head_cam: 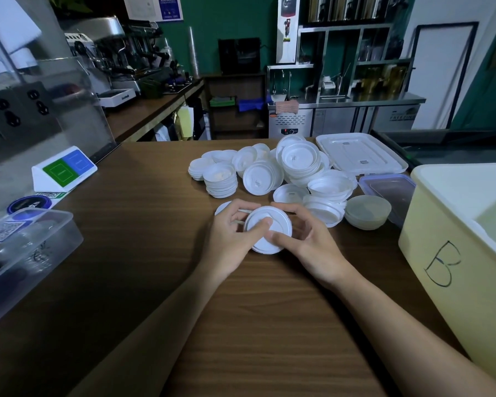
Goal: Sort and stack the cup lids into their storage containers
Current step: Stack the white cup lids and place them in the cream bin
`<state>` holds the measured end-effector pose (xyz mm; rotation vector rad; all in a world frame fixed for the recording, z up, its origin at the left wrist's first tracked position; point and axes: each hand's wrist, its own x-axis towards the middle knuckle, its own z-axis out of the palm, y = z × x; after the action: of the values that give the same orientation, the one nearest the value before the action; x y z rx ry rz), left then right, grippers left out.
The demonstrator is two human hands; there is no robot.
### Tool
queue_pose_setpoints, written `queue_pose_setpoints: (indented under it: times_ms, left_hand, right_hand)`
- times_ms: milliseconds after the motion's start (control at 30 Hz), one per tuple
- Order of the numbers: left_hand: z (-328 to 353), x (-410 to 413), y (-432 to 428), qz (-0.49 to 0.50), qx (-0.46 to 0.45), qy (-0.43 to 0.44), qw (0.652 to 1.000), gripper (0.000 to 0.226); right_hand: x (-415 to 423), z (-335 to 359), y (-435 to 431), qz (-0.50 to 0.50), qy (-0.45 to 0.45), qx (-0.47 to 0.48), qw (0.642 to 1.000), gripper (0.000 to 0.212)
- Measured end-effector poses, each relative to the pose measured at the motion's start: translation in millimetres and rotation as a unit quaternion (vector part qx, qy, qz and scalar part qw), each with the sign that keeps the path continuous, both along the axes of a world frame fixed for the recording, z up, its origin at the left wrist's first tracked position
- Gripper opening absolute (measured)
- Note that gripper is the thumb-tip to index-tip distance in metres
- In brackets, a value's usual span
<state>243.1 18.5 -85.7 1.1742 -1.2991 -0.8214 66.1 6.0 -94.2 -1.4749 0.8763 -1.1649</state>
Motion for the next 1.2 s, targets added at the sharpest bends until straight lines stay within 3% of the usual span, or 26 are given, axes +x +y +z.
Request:
queue_pose_setpoints:
  times_ms: [133,233,367,533,667,1033,1200]
  left_hand:
    - [3.8,10.3,-1.1,-0.044,-0.010,-0.019,0.999,0.024]
    - [4.5,26.0,-3.3,0.031,-0.064,-0.123,0.990,0.016]
    - [-0.7,41.0,-9.4,0.155,-0.218,-0.307,0.913,0.011]
    - [-12.7,49.4,-18.1,0.088,-0.165,-0.382,0.905,0.030]
    - [-15.0,51.9,-21.3,0.043,-0.153,-0.379,0.912,0.031]
    - [-13.9,52.5,-21.7,0.066,-0.144,-0.379,0.912,0.036]
    - [-2.1,40.3,-13.6,0.090,-0.143,-0.267,0.949,0.020]
  right_hand:
    - [-0.1,0.4,-1.7,-0.014,-0.013,0.016,1.000,0.049]
    - [0.9,-1.8,-4.5,-0.050,-0.019,0.024,0.998,0.048]
    - [1.0,-4.6,-8.9,-0.075,-0.024,0.030,0.996,0.048]
    - [-0.5,-6.6,-11.1,-0.092,-0.023,0.021,0.995,0.047]
    - [-1.3,-8.3,-12.3,-0.097,-0.017,0.020,0.995,0.048]
    - [-2.1,-8.2,-12.6,-0.095,-0.010,0.025,0.995,0.049]
    - [-1.7,-8.5,-13.2,-0.100,-0.017,0.027,0.994,0.049]
